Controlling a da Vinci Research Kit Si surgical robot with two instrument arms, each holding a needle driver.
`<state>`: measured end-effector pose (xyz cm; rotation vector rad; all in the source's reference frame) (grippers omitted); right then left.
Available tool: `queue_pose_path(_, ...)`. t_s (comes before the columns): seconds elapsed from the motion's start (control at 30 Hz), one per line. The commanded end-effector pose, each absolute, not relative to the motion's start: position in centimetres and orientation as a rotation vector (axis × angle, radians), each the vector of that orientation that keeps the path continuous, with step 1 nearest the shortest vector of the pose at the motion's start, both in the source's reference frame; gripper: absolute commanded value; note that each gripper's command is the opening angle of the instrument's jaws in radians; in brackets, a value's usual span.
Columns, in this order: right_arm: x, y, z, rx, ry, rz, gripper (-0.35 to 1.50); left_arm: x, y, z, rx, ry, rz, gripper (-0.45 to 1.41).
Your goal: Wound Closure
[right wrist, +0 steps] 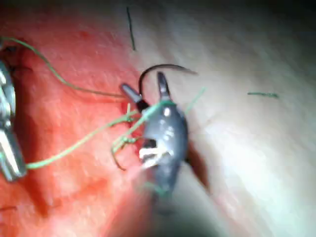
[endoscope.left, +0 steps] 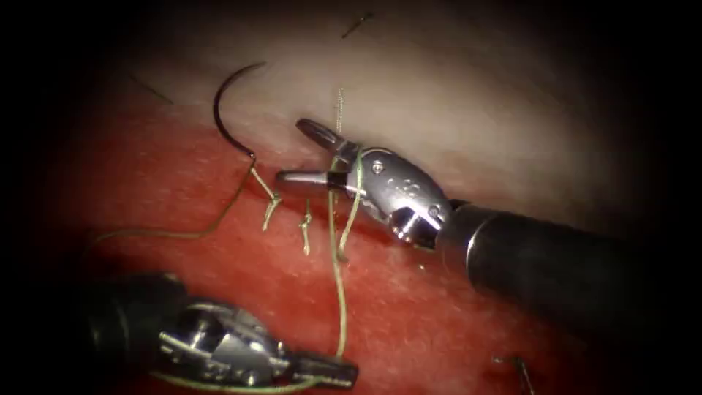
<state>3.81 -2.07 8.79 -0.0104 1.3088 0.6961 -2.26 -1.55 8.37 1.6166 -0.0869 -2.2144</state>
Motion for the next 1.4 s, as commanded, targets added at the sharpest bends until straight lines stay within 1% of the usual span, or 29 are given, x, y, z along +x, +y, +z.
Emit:
queue_pose_path(0.03, 3.88, -2.1, 8.9, -0.007, 1.297, 0.688, 1.25, -2.29, -1.5, 8.4, 1.592, -0.098, -2.21, -0.45)
queue_pose_path(0.2, 3.83, -2.3, 8.9, 0.042, 1.232, 0.63, 1.25, -2.11, -1.3, 8.2, 1.378, -0.198, -2.255, -0.45)
queue_pose_path(0.37, 3.81, -2.4, 9.0, 0.087, 1.219, 0.577, 1.25, -1.96, -0.9, 8.2, 1.16, -0.304, -2.299, -0.45)
queue_pose_path(0.47, 3.82, -2.5, 9.0, 0.098, 1.218, 0.563, 1.25, -1.94, -0.9, 8.2, 1.135, -0.332, -2.299, -0.45)
queue_pose_path(0.6, 3.83, -2.6, 9.0, 0.122, 1.218, 0.528, 1.25, -1.89, -0.7, 8.2, 1.047, -0.45, -2.29, -0.45)
queue_pose_path(0.63, 3.83, -2.6, 9.0, 0.122, 1.218, 0.528, 1.25, -1.89, -0.7, 8.2, 1.047, -0.45, -2.29, -0.45)
queue_pose_path(0.7, 3.86, -2.7, 9.0, 0.15, 1.224, 0.511, 1.25, -1.8, -0.4, 8.2, 1.049, -0.53, -2.29, -0.45)
queue_pose_path(0.93, 3.88, -2.7, 8.9, 0.213, 1.242, 0.493, 1.25, -1.71, 0.0, 8.3, 1.216, -0.59, -2.23, -0.45)
queue_pose_path(1.23, 3.9, -2.8, 8.8, 0.286, 1.271, 0.486, 1.1, -1.83, 0.4, 8.7, 1.398, -0.604, -2.125, -0.45)
queue_pose_path(1.3, 3.9, -2.8, 8.8, 0.311, 1.284, 0.482, 1.01, -1.88, 0.5, 8.8, 1.443, -0.6, -2.101, -0.45)
queue_pose_path(1.4, 3.91, -2.9, 8.8, 0.325, 1.289, 0.483, 1.01, -1.92, 0.5, 8.9, 1.49, -0.59, -2.081, -0.45)
